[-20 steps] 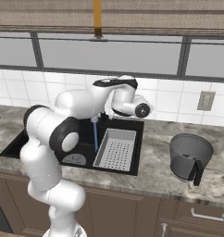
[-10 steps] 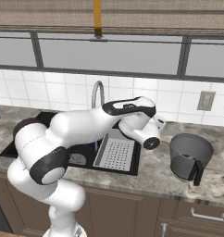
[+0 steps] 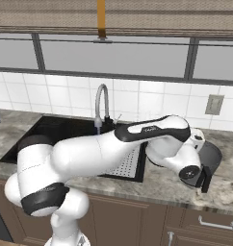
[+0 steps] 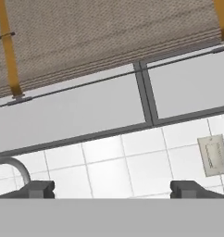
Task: Turn on the sink faucet and place the jug under the water for a few seconds to fill it up.
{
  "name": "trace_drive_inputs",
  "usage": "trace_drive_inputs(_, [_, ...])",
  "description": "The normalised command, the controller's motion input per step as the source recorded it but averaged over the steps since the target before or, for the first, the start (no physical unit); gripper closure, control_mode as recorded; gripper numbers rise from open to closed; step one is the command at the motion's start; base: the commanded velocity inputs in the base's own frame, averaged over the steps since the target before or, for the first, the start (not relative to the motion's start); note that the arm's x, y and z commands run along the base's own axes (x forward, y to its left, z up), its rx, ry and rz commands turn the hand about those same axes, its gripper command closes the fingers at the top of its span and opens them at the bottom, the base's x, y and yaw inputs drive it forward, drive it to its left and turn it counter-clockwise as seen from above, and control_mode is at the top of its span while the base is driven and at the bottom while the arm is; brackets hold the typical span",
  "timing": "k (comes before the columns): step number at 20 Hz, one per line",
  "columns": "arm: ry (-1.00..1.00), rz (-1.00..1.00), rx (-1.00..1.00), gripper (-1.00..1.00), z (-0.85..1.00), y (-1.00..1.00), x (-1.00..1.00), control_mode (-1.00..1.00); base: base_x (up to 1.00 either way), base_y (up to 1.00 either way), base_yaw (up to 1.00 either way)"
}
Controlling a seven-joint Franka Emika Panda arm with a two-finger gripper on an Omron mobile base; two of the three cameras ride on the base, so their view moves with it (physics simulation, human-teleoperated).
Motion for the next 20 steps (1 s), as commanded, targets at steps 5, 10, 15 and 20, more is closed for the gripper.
trace_drive_inputs(5, [0.00, 0.00, -0.18, -1.00, -0.17, -1.00, -1.00, -1.00, 0.00, 0.00, 0.00])
trace_drive_inputs(10, [0.03, 0.00, -0.28, -1.00, -0.91, -0.59, -0.70, -1.00, 0.00, 0.00, 0.00])
trace_drive_inputs(15, [0.02, 0.02, -0.24, -1.00, -0.81, -0.31, -0.34, -1.00, 0.00, 0.00, 0.00])
trace_drive_inputs(20, [0.00, 0.03, -0.13, -1.00, -0.37, -0.23, -0.05, -1.00, 0.00, 0.00, 0.00])
